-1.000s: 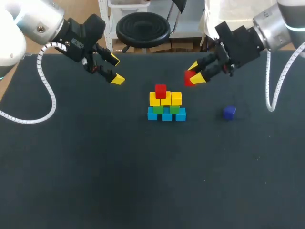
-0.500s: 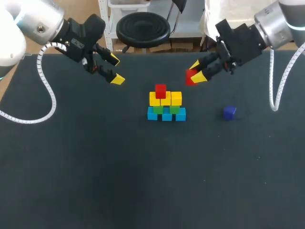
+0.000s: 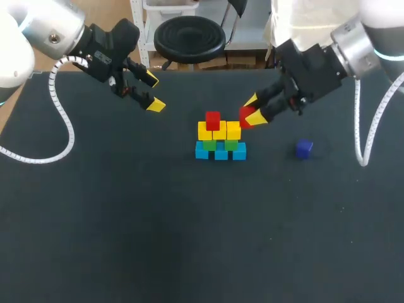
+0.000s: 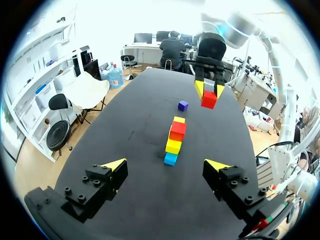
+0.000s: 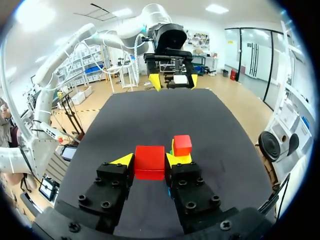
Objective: Place the blue cubes, place green cubes on the blue cubes, place the yellow cubes on the green cubes, then place the red cubes on the yellow cubes, and place purple cube on the red cubes.
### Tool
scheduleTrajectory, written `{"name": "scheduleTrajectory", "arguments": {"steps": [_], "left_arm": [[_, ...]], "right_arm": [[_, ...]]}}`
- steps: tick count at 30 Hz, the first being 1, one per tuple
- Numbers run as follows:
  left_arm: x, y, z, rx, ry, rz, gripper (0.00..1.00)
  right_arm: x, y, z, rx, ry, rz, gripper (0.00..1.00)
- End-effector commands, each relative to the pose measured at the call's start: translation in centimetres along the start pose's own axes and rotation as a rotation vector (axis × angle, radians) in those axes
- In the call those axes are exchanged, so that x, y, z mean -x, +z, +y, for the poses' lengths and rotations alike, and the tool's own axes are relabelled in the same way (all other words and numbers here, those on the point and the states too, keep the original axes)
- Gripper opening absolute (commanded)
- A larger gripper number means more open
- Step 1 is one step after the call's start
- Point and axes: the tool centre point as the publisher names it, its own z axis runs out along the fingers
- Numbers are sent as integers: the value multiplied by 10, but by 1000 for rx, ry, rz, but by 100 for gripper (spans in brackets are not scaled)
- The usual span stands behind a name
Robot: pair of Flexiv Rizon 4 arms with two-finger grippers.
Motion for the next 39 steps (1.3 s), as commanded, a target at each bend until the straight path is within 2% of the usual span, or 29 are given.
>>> {"name": "scheduleTrajectory", "arguments": {"steps": [1,7,24,39], "left_arm": [[-1,0,0,0,3,-5,100],[-1,0,0,0,3,-5,100],[-1,0,0,0,3,-5,100],[-1,0,0,0,3,-5,100]], "right_arm": [[-2,8,-5,10,-15,-19,0],[-9,21,-12,56,-14,-8,0],[-14,35,-27,60,20,-9,0],[-13,41,-29,70,51,-2,0]]}}
